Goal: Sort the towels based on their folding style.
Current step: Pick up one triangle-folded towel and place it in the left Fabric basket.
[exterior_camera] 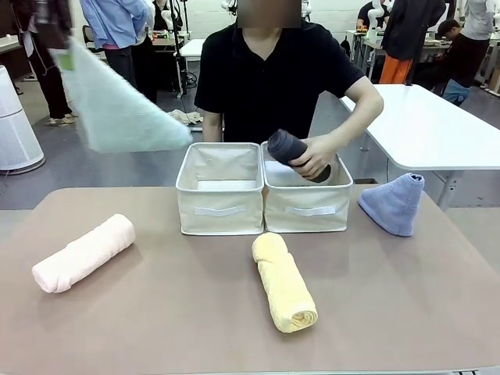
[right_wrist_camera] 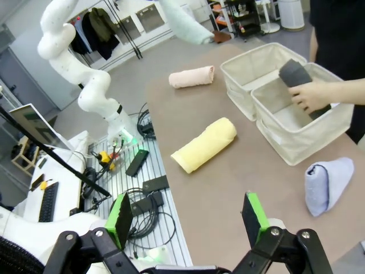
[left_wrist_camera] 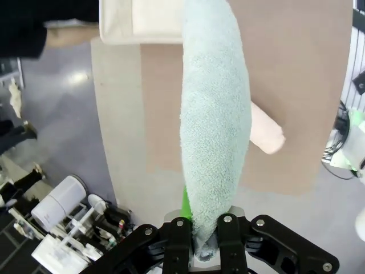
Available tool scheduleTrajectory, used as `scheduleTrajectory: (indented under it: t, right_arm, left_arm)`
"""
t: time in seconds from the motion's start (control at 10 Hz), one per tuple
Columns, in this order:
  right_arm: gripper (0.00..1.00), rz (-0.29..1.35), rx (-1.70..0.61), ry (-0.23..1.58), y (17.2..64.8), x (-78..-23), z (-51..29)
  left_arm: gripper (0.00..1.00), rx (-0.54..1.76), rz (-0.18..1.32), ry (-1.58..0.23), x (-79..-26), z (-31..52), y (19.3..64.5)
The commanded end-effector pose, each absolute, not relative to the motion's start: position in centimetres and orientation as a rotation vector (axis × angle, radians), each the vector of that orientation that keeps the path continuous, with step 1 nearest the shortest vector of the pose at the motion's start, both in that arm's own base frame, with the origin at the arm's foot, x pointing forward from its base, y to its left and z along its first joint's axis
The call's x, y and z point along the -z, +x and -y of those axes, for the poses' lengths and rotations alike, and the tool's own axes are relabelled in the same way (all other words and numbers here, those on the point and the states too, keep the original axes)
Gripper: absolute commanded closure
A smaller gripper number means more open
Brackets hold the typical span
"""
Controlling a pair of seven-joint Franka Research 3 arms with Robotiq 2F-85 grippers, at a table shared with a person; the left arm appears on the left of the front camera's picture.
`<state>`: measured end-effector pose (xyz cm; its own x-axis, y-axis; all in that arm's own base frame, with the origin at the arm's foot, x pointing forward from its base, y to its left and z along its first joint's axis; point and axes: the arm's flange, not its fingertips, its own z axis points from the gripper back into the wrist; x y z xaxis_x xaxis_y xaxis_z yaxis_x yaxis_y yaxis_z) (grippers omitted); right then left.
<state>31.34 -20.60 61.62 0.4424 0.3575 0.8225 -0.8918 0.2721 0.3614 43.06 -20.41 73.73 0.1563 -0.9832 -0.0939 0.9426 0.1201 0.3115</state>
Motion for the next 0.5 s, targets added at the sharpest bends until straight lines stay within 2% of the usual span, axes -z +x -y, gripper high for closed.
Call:
scheduleTrajectory:
  t: [0.0,0.4]
  right_arm:
    - [0.0,0.697,-0.937,0.953,31.4,-61.7,20.6]
    - [0.0,0.697,-0.937,0.953,31.4,-61.7,20.6]
  left_arm:
    - [0.85,1.494,0.132,0.338,-73.5,23.8,46.6]
    - [0.85,1.561,0.12,0.295,-68.3,29.2,51.0]
